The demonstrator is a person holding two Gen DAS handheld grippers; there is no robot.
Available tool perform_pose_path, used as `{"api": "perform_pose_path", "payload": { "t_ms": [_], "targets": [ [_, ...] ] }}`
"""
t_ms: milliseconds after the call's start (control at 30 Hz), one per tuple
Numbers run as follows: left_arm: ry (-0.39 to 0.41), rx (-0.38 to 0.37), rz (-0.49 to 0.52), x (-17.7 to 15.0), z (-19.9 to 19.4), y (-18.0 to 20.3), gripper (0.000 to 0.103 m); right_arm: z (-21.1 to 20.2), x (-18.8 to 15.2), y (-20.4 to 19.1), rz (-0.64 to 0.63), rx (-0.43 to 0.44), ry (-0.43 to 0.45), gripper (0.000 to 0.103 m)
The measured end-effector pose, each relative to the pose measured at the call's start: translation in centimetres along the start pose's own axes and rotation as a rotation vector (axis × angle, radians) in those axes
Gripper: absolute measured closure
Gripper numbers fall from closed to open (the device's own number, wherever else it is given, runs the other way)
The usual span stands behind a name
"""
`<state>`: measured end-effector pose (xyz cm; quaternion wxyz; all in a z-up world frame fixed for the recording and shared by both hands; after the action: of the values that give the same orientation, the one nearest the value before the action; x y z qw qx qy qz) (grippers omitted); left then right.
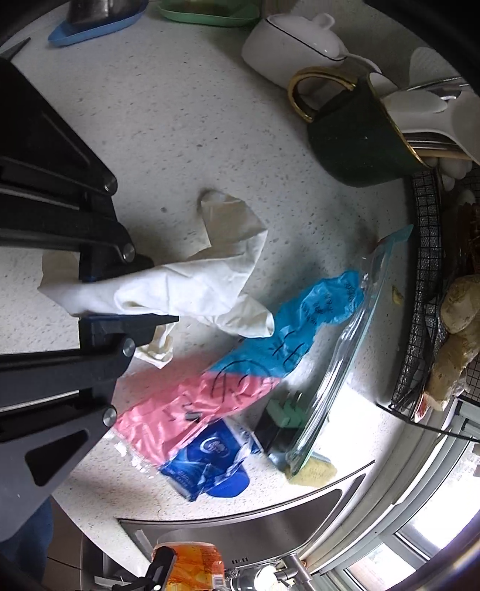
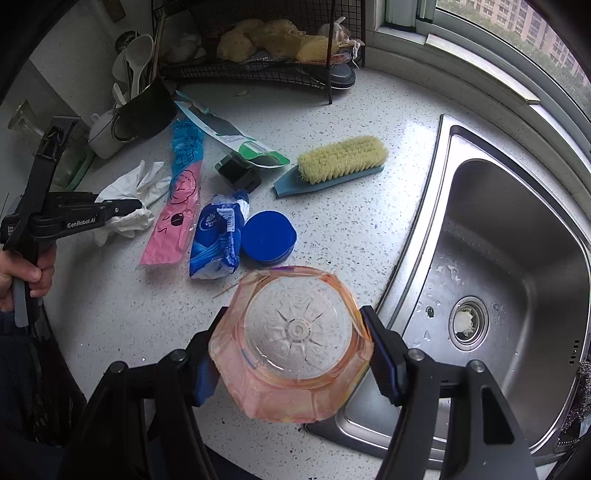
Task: Collect trash
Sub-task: 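Grasp the white glove with the left tool, then carry the orange cup and white glove down toward the red bin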
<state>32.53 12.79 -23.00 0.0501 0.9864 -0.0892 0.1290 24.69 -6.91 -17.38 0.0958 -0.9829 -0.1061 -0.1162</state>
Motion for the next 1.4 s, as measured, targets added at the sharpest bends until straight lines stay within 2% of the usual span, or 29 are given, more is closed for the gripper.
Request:
{"api": "perform_pose_path", "payload": {
  "t_ms": [333,433,767,1067,1233,1400],
  "targets": [
    [0.043,0.021,0.021,-3.9,-5.4,6.0,0.095,-3.1,-2.4,-0.5,-0.053,0.049,0.054,0.038],
    [0.061,0.026,0.040,-5.9,-7.7,7.4,0.095,-4.5,-3.6,-0.3,-0.072,0.060,0.080,0.038],
    [0.128,0.026,0.071,-9.4,-12.0,17.2,0.095,-8.4,-9.9,2.3,-0.107,0.101,0.121,0.038],
    [0.144,0.011,0.112,-13.7,-13.0,27.7,0.095,-11.2,-16.8,6.1,-0.096,0.134,0.139,0.038],
    [0.124,-0.010,0.137,-16.3,-12.3,32.7,0.095,-11.6,-20.4,8.3,-0.094,0.145,0.128,0.038],
    [0.084,-0.019,0.151,-18.7,-10.6,36.1,0.095,-10.9,-23.6,9.6,-0.098,0.134,0.106,0.038]
  ]
}}
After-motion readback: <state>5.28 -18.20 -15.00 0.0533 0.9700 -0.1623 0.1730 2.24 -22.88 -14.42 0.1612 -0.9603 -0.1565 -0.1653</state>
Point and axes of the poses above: each gripper's, at about its wrist camera, not at the fingertips, and z roughly the way its jaws point, y to its right, x to its top, the point moved 6 cm from there along z, roughly the way its jaws point, and after that the axes turned 11 degrees about z, right-handed, at the moved point
